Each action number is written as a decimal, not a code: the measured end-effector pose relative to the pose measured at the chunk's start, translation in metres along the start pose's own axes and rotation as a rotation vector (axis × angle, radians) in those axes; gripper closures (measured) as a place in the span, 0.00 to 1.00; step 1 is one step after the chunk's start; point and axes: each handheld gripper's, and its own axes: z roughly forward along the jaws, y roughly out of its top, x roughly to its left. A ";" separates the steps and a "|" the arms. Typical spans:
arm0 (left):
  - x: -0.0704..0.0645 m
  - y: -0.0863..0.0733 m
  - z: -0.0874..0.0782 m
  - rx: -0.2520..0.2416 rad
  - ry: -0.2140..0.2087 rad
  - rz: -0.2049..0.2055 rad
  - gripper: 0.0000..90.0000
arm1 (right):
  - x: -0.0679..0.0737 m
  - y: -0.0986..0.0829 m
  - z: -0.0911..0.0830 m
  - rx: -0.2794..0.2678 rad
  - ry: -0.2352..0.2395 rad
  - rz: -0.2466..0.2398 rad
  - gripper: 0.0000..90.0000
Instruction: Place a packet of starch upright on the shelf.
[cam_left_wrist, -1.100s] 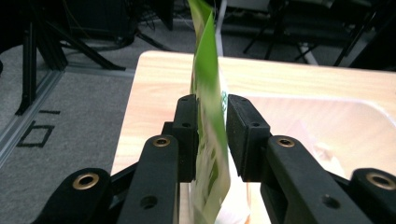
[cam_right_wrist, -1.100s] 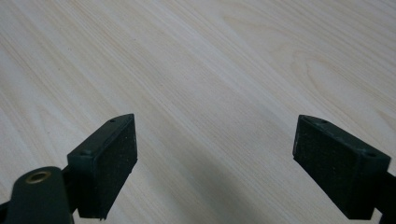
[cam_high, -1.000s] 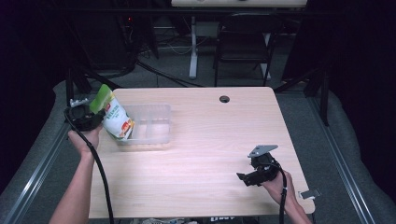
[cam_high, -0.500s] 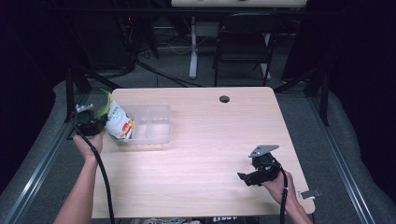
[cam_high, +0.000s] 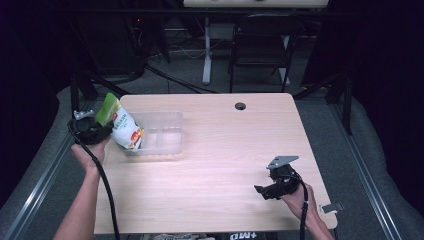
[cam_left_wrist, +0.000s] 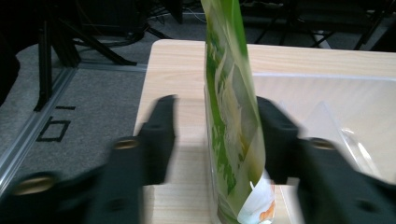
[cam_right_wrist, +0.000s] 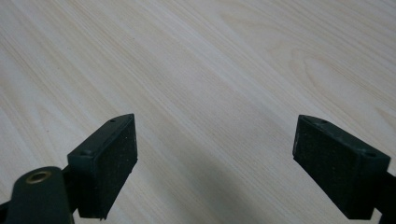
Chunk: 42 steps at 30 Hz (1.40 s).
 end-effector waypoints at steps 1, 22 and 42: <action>0.001 0.001 -0.002 0.003 -0.010 -0.007 0.41 | 0.001 0.000 0.000 -0.004 -0.003 0.002 0.15; -0.017 0.014 -0.096 -0.026 -0.110 0.164 0.16 | 0.003 -0.001 -0.003 -0.001 -0.020 -0.002 0.15; -0.057 -0.058 -0.128 0.064 -0.196 0.291 0.13 | 0.005 -0.001 0.000 0.016 -0.015 -0.008 0.15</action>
